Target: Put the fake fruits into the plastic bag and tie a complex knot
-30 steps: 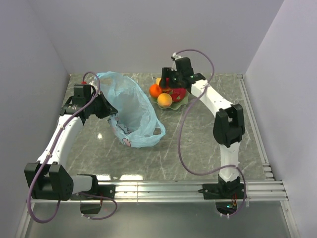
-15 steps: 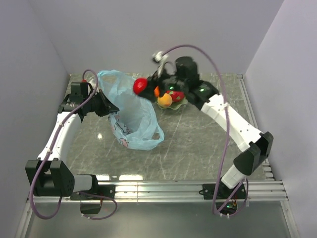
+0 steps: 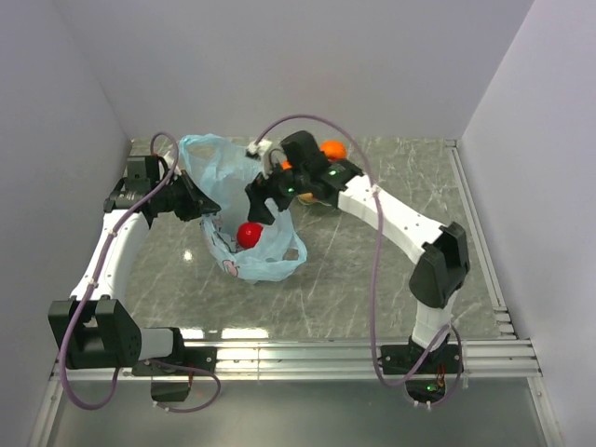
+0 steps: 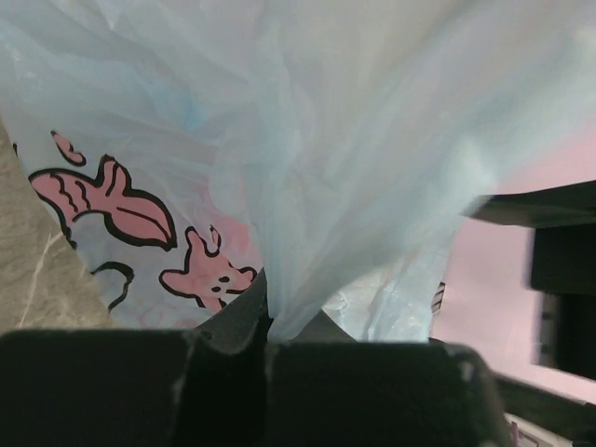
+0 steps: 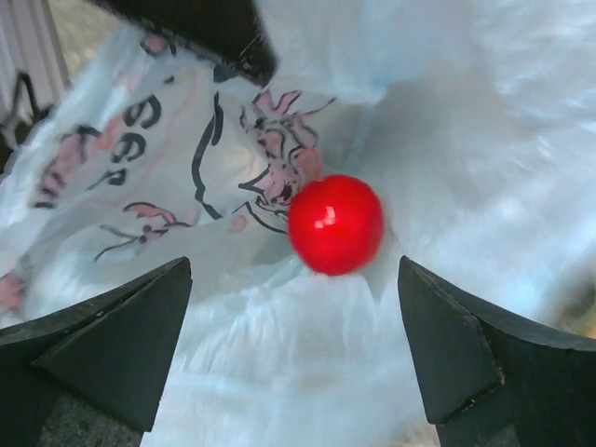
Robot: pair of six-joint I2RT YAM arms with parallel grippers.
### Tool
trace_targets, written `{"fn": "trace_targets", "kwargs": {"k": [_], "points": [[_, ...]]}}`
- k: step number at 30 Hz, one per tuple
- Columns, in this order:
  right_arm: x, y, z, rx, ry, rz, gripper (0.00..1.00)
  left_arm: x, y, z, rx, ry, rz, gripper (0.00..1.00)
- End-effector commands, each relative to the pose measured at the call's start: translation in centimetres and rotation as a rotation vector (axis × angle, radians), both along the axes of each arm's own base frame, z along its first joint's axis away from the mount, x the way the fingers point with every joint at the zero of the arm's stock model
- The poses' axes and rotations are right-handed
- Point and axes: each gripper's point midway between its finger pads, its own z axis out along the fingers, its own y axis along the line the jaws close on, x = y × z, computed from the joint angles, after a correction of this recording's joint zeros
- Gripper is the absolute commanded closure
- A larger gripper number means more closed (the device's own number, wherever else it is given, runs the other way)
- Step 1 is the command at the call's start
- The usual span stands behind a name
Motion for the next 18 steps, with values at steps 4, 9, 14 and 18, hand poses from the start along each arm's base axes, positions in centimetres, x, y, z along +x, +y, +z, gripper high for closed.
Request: {"fn": "trace_targets", "kwargs": {"k": [4, 9, 14, 18], "points": [[3.9, -6.3, 9.6, 0.213, -0.016, -0.233, 0.02, 0.0, 0.0, 1.0, -0.013, -0.040, -0.010, 1.00], [10.6, -13.6, 2.7, 0.038, 0.060, -0.573, 0.04, 0.2, 0.0, 0.9, -0.017, -0.035, -0.013, 1.00], [12.9, -15.9, -3.0, -0.087, 0.150, -0.688, 0.04, 0.1, 0.2, 0.7, -0.013, -0.029, -0.013, 1.00], [13.5, -15.6, -5.2, -0.109, 0.197, -0.717, 0.04, 0.1, 0.5, 0.4, 0.001, -0.023, -0.005, 1.00]]}}
